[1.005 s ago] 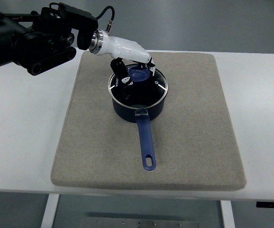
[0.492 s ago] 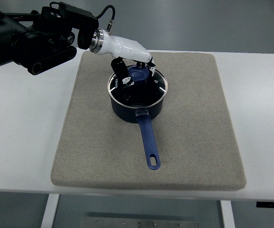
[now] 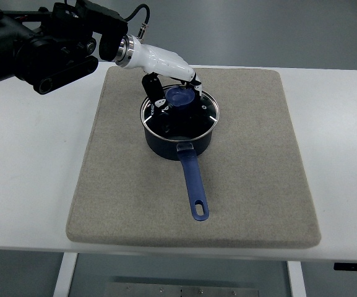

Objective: Open pot lid and place left with left hand
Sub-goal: 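Close the left hand fingers around the blue lid knob, then lift the glass lid off the pot with the left hand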

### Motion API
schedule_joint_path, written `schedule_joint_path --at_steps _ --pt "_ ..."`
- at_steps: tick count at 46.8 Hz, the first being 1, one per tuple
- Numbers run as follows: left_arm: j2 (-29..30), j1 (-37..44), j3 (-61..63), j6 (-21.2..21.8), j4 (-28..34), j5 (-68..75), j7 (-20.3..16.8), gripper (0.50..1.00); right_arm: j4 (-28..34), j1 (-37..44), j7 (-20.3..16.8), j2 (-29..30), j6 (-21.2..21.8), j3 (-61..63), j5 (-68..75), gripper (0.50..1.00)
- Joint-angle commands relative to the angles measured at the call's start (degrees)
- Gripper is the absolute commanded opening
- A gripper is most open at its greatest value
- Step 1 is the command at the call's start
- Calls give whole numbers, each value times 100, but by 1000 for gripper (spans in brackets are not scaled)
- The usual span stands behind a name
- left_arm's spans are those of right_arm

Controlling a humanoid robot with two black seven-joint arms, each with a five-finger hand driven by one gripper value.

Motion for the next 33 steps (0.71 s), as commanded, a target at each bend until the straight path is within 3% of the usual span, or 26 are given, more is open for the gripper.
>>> schedule_joint_path --at_steps 1,13,17,33 --pt "0 8 0 0 29 8 0 746 0 0 0 0 0 2 0 917" --pt "9 -1 9 8 38 8 0 583 0 0 0 0 0 -7 0 917" --pt "9 -1 9 8 47 8 0 500 0 0 0 0 0 2 0 917" --pt "79 -177 -35 8 47 8 0 500 0 0 0 0 0 2 0 917"
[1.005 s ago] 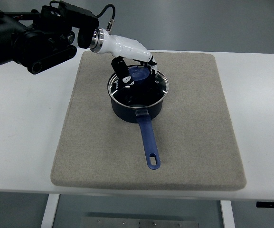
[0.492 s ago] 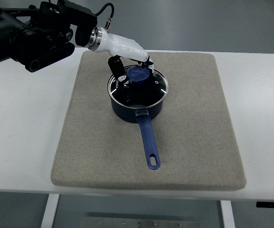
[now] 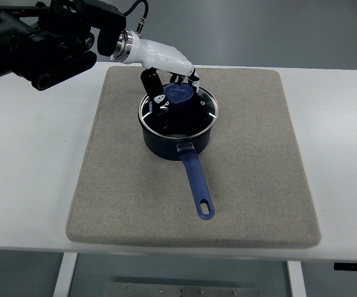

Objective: Open pot lid and place left with left hand
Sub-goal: 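Lift the glass lid off the pot with the left hand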

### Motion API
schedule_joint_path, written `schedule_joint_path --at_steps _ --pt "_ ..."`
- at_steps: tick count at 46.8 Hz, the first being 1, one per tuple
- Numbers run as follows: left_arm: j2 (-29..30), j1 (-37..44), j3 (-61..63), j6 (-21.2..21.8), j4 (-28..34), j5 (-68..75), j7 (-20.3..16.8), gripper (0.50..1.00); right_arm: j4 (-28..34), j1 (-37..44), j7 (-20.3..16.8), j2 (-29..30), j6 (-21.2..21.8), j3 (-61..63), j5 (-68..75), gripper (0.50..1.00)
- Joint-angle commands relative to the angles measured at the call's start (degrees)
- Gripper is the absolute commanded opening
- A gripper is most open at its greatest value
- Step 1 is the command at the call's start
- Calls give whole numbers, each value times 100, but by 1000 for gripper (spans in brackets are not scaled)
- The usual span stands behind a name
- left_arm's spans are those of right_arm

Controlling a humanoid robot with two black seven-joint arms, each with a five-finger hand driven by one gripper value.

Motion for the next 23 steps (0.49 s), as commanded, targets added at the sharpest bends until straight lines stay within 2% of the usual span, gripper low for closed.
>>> schedule_joint_path --at_steps 1,12,23 --pt "47 -95 -27 -1 -5 -1 0 500 0 0 0 0 0 -3 0 917" --pt "469 -148 -159 61 91 -9 0 500 0 0 0 0 0 -3 0 917" --pt "794 -16 -88 105 899 -89 0 500 0 0 0 0 0 -3 0 917"
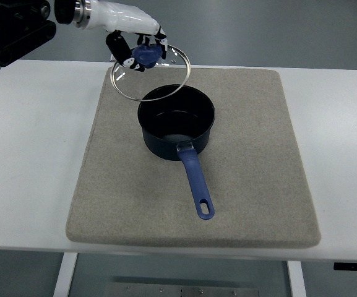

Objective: Open pot lid and place left with left hand
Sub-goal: 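Lift the glass lid off the pot with the left hand, then lower the lid onto the mat beside the pot, away from the handle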

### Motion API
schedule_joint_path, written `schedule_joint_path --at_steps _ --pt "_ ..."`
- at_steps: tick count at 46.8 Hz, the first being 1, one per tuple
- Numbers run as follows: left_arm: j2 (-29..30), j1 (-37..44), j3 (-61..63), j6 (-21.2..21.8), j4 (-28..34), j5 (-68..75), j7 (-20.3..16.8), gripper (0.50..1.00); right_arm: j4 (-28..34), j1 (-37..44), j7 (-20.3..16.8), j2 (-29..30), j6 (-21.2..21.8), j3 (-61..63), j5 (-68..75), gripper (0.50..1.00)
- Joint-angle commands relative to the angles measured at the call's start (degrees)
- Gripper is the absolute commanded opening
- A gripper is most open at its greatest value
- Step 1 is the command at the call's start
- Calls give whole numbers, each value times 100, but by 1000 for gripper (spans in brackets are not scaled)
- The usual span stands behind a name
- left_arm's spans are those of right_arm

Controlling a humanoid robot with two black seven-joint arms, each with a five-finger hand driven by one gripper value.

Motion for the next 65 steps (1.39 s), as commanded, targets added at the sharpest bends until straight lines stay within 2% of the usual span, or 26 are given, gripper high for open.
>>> schedule_joint_path --at_steps 1,9,23,34,44,49,52,56,60,65 --pt "83 61 48 1 369 -20 1 500 0 0 0 0 0 3 0 917" --pt "92 518 48 1 871 -11 1 500 0 0 0 0 0 3 0 917" --pt "31 1080 48 212 1073 -2 1 500 0 0 0 0 0 -6 0 917" --pt "-13 1274 30 221 1100 -37 1 503 0 0 0 0 0 -6 0 917" --pt "-356 1669 -49 440 1311 -81 1 726 0 0 0 0 0 -6 0 917" --pt "-435 1766 -49 581 1311 -230 1 784 0 0 0 0 0 -6 0 917" --pt "-461 1801 -49 581 1311 -336 1 844 0 0 0 0 0 -6 0 917" --pt "-461 1810 -49 590 1311 -450 1 893 0 0 0 0 0 3 0 917" --pt "-453 1810 -67 590 1319 -617 1 973 0 0 0 0 0 -6 0 917" --pt "-409 1792 -119 590 1302 -1003 1 990 0 0 0 0 0 3 0 917"
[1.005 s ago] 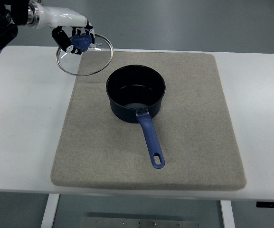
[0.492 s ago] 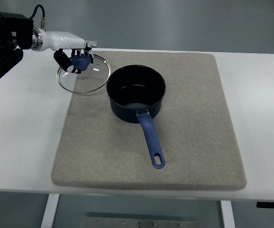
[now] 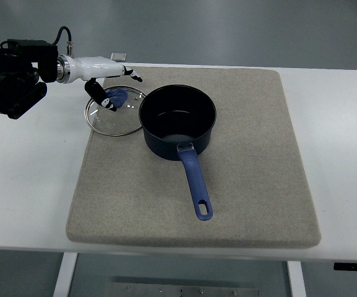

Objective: Open pot lid and place left with left hand
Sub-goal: 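Release the lid knob and raise the left hand away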

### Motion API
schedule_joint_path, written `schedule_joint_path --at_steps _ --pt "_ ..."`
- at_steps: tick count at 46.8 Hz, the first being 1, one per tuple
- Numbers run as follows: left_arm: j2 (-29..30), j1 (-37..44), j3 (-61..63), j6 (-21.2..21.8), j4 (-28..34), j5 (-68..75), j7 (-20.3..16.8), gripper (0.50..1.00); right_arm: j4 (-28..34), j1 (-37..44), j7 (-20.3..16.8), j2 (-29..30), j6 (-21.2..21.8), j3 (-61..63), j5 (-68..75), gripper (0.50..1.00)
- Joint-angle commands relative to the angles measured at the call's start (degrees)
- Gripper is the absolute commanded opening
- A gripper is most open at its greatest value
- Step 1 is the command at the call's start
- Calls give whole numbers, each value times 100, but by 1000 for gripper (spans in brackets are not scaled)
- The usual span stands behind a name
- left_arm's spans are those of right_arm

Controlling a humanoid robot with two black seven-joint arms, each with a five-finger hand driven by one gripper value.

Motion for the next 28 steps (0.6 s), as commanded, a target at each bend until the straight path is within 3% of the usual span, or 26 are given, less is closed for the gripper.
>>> schedule_joint_path --at_steps 1,19,28 --pt "51 -25 -87 -4 -21 -372 0 990 0 0 0 0 0 -6 0 917" --pt "69 687 -1853 5 251 -3464 0 990 0 0 0 0 0 -6 0 917" --pt "-133 801 -2056 -162 172 -4872 0 992 0 0 0 0 0 3 -9 917"
